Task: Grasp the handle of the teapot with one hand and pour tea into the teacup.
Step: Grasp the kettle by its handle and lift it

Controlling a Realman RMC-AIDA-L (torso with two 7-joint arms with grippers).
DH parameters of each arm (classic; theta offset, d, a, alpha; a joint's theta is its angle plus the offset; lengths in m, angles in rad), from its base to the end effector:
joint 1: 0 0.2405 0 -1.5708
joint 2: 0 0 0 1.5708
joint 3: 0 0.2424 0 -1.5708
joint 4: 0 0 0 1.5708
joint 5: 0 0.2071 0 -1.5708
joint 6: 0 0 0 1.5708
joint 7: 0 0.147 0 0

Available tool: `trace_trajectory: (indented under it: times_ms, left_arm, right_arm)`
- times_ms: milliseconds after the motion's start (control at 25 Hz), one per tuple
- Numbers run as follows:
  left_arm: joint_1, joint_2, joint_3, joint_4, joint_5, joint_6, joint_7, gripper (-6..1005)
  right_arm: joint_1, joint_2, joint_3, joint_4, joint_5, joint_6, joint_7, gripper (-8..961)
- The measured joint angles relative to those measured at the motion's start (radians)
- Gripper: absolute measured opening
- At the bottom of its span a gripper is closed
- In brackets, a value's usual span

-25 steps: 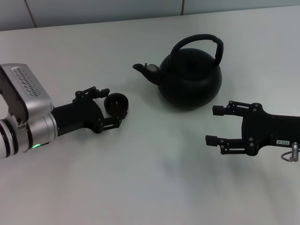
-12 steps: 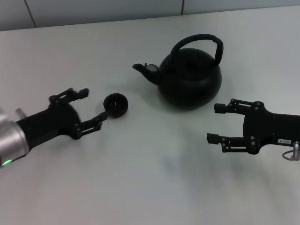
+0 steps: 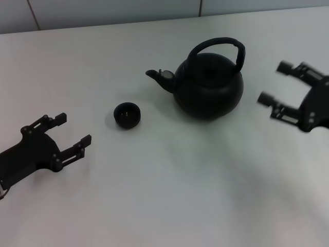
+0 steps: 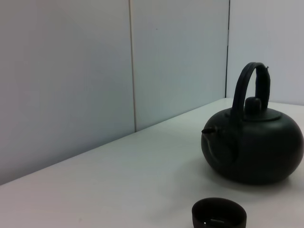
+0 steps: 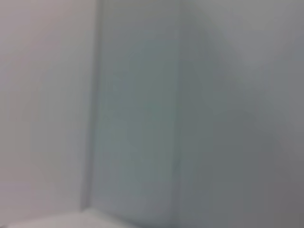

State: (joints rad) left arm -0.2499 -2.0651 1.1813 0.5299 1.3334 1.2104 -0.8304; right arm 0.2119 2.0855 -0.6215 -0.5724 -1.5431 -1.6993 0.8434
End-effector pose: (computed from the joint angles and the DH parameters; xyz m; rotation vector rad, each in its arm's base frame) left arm -0.3054 0.2819 -0.0285 -2.4156 -0.4055 -0.6109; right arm 0.3017 0.2488 0.0450 -2.2079 0.2802 0.9728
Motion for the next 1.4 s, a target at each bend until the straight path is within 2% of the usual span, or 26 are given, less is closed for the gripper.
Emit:
trace_trajectory:
  times_ms: [120, 200, 320, 720, 1400]
  left_arm:
    - [0.009, 0.000, -0.002, -0.006, -0.001, 0.001, 0.002, 802]
    - [0.009, 0.000, -0.002, -0.006, -0.001, 0.001, 0.002, 802]
    - [0.009, 0.001, -0.004, -0.009, 0.002, 0.002, 0.003, 802]
    - [-0.007, 0.001, 0.006, -0.005, 0.008, -0.002, -0.001, 802]
    - [-0.019, 0.002, 0.011, -0.004, 0.012, -0.005, -0.005, 802]
  right_arm:
    - [-0.010, 0.000, 0.010, 0.090, 0.126, 0.045, -0.083, 815]
    - [-0.007, 0.000, 0.010, 0.107, 0.146, 0.061, -0.093, 815]
    - [0.025, 0.001, 0.010, 0.157, 0.197, 0.155, -0.107, 814]
    - [0.139, 0.005, -0.005, 0.239, 0.197, 0.331, -0.149, 815]
    - [0.244, 0.003, -0.021, 0.329, 0.192, 0.486, -0.199, 817]
